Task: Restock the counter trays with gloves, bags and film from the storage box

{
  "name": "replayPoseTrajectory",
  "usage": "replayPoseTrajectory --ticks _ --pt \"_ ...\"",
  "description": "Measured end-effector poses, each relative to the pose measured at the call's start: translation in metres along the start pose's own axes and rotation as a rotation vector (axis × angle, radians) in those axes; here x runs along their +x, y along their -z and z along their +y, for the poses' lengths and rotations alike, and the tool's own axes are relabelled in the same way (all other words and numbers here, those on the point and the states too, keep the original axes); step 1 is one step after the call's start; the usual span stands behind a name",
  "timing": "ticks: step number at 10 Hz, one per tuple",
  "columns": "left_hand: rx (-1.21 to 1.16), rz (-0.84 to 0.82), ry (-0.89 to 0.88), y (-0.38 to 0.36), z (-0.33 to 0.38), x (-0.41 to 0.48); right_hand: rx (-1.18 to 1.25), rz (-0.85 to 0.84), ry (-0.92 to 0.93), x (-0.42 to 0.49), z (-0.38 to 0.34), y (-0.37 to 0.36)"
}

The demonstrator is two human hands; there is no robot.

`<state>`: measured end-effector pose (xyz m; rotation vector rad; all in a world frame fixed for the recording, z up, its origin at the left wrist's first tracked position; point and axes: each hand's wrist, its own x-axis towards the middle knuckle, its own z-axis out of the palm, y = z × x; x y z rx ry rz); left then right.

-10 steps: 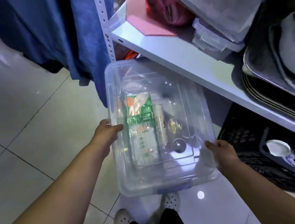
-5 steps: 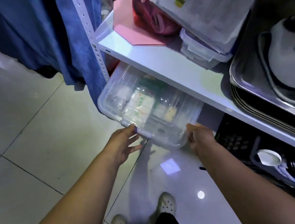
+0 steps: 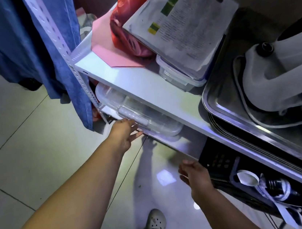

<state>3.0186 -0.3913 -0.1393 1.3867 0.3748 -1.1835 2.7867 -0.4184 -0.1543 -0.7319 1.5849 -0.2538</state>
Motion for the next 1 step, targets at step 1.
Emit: replayPoseTrajectory --ticks 1 --pt "0.295 0.07 -0.068 -0.0015 -0.0021 -0.0039 -0.209 0.009 0.071 -0.0043 -0.0066 0.0101"
